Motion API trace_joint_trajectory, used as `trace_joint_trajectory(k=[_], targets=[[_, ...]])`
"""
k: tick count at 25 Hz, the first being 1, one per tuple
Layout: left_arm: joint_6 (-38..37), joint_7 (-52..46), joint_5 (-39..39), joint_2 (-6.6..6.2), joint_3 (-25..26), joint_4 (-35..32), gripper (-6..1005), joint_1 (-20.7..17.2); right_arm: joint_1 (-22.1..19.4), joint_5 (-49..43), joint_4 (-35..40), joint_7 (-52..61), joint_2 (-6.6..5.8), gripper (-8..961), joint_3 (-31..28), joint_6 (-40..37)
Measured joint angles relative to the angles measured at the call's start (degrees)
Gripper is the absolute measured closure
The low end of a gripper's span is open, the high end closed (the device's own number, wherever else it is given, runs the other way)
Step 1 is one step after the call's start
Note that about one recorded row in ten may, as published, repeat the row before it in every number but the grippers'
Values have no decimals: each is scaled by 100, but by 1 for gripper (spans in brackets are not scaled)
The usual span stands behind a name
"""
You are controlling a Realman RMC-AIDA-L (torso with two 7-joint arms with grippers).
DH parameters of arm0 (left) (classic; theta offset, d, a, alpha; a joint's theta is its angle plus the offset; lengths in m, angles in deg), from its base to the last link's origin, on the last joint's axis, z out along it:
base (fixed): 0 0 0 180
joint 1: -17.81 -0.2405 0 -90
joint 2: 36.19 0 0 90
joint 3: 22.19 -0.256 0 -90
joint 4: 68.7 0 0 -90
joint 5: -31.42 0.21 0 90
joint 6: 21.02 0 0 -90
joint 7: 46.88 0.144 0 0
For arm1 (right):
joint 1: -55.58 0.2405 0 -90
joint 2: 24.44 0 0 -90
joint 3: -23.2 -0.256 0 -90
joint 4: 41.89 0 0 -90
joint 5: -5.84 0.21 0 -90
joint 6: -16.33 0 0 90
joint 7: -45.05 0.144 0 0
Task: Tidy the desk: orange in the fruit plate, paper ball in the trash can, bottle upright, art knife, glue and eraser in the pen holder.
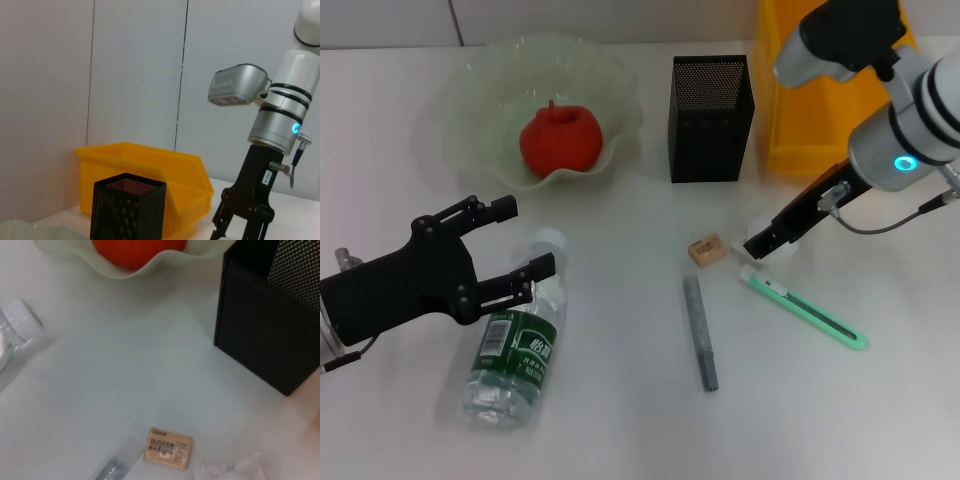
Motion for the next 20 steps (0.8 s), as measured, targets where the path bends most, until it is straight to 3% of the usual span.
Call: trace_joint_trajectory(k=[5, 8, 13, 20], targets=[[37, 0, 0, 4, 0, 2, 160, 0, 157, 20, -342, -37, -10, 187, 17, 111], [76, 0, 0, 6, 0, 7, 160, -5, 126, 20, -242, -43, -10, 271, -15, 93], [79, 0, -1, 7, 1, 9, 160, -1, -184, 21, 878, 21, -20, 411, -379, -503], [78, 0, -2, 7, 0, 9, 160, 5, -478, -78, 2819, -26, -90, 450, -1774, -979]])
